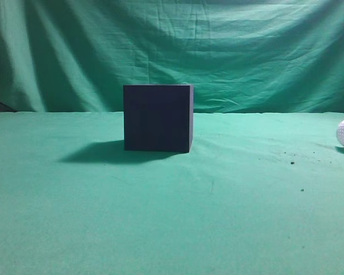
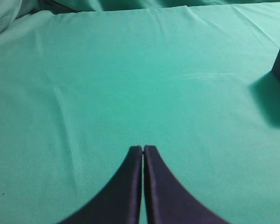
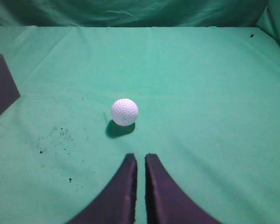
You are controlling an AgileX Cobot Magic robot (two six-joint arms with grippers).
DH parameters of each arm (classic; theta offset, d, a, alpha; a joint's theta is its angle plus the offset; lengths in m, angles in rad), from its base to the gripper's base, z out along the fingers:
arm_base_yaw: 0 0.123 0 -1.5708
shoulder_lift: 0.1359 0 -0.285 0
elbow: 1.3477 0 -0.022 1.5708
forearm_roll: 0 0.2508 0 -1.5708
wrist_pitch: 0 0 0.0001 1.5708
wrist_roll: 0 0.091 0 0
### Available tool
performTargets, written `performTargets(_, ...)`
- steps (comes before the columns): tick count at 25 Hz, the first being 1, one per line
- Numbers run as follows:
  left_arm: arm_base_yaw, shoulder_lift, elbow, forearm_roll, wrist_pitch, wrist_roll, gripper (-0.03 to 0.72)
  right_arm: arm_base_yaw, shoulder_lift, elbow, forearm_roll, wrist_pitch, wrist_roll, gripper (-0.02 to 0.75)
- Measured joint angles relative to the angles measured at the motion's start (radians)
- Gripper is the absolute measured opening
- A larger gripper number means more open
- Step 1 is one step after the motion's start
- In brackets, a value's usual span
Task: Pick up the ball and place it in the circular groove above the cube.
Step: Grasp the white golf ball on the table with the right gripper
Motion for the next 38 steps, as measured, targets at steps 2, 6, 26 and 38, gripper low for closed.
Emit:
performTargets(2, 0.000, 0.000, 0.000, 0.000, 0.000, 0.000, 0.000, 0.000, 0.000, 0.000, 0.000, 0.000, 0.000, 0.048)
performTargets(6, 0.000, 0.000, 0.000, 0.000, 0.000, 0.000, 0.000, 0.000, 0.000, 0.000, 0.000, 0.000, -0.002, 0.048)
performTargets(26, 0.000, 0.000, 0.000, 0.000, 0.000, 0.000, 0.000, 0.000, 0.000, 0.000, 0.007, -0.153, 0.004, 0.048)
performTargets(38, 0.000, 0.000, 0.000, 0.000, 0.000, 0.000, 0.000, 0.000, 0.117, -0.130, 0.035, -0.285, 0.004, 0.048)
